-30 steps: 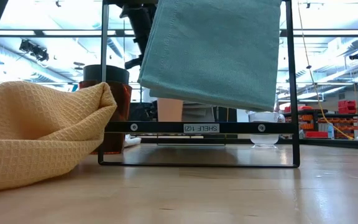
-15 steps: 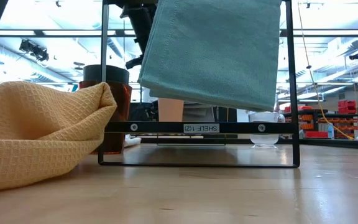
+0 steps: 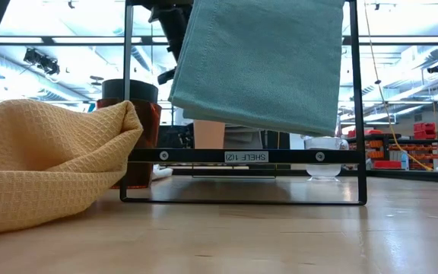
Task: Stack small to large cups/mugs on shelf
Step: Put the orange cup on the shelf, then remove the black cup from the top of the orange cup
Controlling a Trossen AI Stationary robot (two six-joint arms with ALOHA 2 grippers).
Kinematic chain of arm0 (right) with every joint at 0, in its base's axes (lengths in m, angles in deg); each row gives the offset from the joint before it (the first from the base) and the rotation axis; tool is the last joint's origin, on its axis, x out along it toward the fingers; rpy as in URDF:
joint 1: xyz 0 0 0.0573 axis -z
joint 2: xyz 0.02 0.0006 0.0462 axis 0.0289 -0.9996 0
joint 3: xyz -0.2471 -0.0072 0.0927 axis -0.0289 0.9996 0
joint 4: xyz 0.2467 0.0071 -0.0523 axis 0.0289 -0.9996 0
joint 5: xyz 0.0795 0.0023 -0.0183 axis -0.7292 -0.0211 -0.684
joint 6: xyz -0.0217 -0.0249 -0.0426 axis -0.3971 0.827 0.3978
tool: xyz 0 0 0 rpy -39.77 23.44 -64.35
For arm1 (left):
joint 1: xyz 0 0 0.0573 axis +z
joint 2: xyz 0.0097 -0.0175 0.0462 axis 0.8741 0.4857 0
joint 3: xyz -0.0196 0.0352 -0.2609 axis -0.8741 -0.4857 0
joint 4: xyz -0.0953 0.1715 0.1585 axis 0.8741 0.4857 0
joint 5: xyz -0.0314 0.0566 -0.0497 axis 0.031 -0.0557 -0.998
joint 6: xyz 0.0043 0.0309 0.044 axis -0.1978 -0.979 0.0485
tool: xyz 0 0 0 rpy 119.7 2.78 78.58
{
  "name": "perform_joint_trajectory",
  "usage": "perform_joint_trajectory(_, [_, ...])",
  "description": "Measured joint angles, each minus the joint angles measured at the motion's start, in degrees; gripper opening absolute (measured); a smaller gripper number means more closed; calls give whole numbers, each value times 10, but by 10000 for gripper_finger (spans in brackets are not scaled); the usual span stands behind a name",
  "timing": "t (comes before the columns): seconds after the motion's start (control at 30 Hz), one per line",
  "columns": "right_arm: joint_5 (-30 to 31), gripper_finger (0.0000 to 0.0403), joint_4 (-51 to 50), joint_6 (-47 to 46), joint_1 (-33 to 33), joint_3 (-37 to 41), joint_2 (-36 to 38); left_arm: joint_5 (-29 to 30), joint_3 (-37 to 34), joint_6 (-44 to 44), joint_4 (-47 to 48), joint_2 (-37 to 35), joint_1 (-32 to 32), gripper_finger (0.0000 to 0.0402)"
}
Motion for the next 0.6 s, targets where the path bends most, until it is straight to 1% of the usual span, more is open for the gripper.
perform_joint_trajectory(0.13, [0,13,0,0,0,0,0,0,0,0,-5,0,-3,101])
perform_joint_trajectory(0.3, [0,12,0,0,0,0,0,-1,2,-1,-34,0,-7,99])
perform_joint_trajectory(0.47, [0,13,0,0,0,0,0,0,29,-18,-34,0,-7,103])
perform_joint_trajectory(0.6, [0,12,0,0,0,0,0,-6,74,-38,-35,0,-12,103])
